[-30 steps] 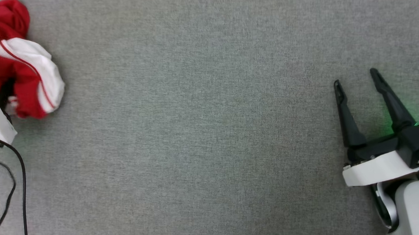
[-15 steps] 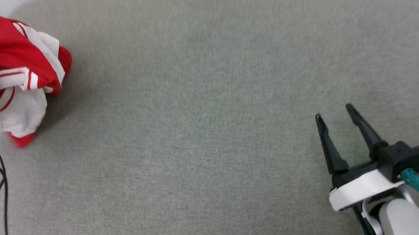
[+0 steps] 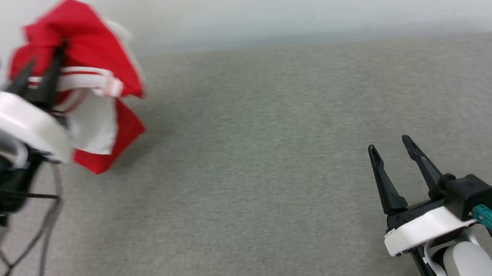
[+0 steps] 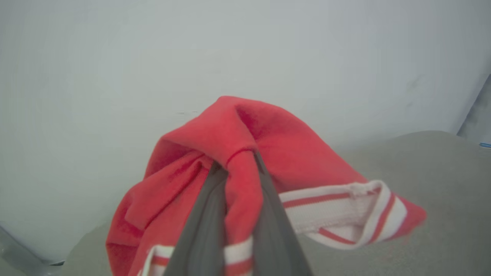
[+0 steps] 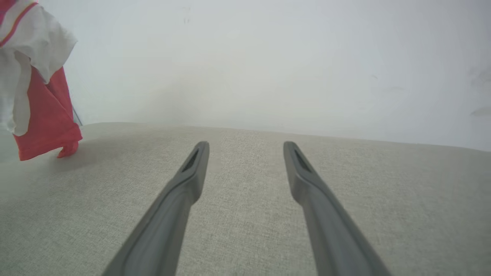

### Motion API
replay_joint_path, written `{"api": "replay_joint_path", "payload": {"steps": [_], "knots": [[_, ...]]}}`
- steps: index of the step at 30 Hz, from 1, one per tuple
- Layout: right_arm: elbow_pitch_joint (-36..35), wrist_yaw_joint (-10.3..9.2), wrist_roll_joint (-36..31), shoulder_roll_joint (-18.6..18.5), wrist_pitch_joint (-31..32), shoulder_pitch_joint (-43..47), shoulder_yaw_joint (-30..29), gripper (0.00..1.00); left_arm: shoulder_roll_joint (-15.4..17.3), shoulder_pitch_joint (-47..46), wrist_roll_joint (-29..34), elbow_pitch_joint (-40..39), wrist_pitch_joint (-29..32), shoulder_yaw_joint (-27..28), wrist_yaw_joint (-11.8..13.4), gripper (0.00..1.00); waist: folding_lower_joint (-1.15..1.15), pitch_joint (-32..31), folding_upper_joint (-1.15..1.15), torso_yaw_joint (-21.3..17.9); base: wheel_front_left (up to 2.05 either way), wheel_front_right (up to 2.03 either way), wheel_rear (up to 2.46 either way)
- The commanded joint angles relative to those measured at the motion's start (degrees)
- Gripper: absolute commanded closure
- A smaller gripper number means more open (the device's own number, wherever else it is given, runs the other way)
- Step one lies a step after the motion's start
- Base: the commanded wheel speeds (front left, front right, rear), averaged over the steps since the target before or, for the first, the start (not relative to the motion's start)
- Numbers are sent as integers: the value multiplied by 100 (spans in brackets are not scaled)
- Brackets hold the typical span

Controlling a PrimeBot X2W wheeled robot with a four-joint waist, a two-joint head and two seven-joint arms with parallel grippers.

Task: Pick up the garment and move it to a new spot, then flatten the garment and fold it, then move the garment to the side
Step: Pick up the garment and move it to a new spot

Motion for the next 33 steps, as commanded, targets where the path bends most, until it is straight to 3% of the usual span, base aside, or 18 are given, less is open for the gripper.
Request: {"api": "replay_joint_path", "payload": {"steps": [1,5,8,15,23,24,28,33], "knots": [[-31,-4,43,5,-11,48,-26,0,-106,-88,89,-98,48,-80,70,100,1,-63,0,-191,0,0,0],[-98,-4,68,5,-11,-17,-128,0,-477,-167,341,-389,192,-373,298,100,1,10,0,-479,0,0,0],[-138,-4,106,5,-11,-54,-260,0,-740,-196,601,-455,276,-694,307,100,1,86,0,-676,0,0,0],[-174,-4,205,6,-12,-99,-430,0,-1597,3,1035,-111,503,-1638,61,100,1,246,0,-1056,0,0,0],[-209,-4,232,6,-12,-113,-440,0,-2730,242,1235,940,452,-2455,-310,100,1,359,0,-1200,0,0,0],[-203,-4,223,7,-12,-103,-442,0,-2841,257,1281,1085,393,-2517,-332,4,1,361,0,-1191,0,0,0],[-174,-4,176,7,-12,-71,-424,0,-3146,236,1374,1614,54,-2585,-433,0,1,325,0,-1097,0,0,0],[-121,-4,123,6,-12,11,-453,0,-3271,258,1339,1980,-560,-2390,-417,0,1,134,0,-856,0,0,0]]}}
